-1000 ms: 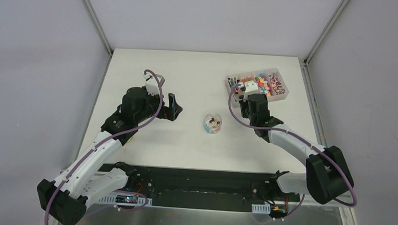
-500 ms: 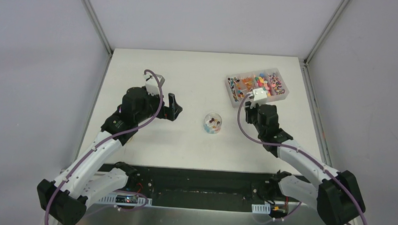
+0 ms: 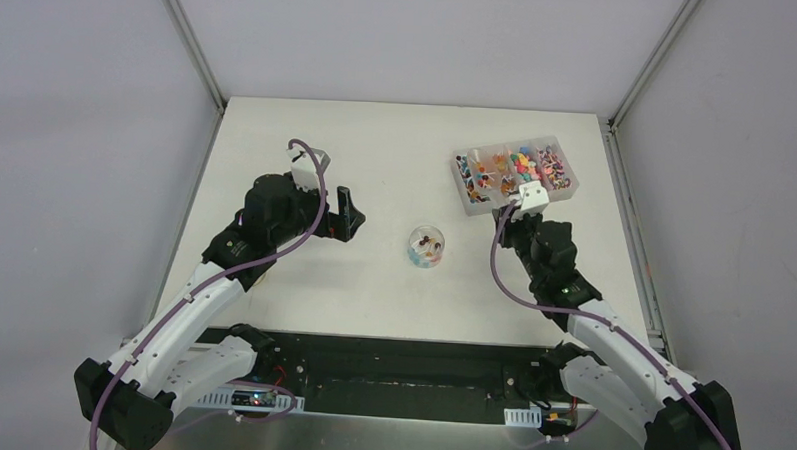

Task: Pack the candies
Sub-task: Scoop the fake candies from the storage box, then place the fake candies in the packing bottle, then scoop the fake candies from the storage box.

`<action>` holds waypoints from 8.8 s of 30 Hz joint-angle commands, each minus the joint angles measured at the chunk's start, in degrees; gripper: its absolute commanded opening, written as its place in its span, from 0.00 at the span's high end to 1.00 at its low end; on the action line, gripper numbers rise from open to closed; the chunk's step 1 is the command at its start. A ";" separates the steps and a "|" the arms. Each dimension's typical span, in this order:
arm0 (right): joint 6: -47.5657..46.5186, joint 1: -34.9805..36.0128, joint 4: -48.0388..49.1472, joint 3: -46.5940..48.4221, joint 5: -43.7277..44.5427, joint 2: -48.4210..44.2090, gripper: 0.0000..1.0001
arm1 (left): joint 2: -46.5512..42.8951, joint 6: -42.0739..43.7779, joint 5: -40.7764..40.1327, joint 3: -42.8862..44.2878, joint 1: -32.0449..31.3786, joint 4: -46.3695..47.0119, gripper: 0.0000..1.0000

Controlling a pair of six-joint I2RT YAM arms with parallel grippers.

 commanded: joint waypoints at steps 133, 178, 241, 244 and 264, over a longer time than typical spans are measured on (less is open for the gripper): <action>-4.24 8.85 -38.07 26.27 -38.77 0.02 1.00 | 1.44 -1.91 11.12 0.79 -0.70 4.47 0.37; 7.86 13.66 -18.10 19.58 -33.51 -3.44 1.00 | 4.40 -2.76 11.41 -0.03 -0.70 5.54 0.34; -3.03 -0.09 -33.58 43.36 6.46 41.64 1.00 | -4.84 -0.38 -1.07 -0.71 -0.70 2.43 0.01; -2.40 -0.08 -30.72 40.36 6.57 40.86 1.00 | -4.80 -0.39 -0.88 -0.62 -0.70 2.34 0.01; -0.02 -0.70 -16.66 28.37 5.54 38.70 1.00 | -4.31 -0.31 -1.14 -0.71 -0.68 2.34 0.01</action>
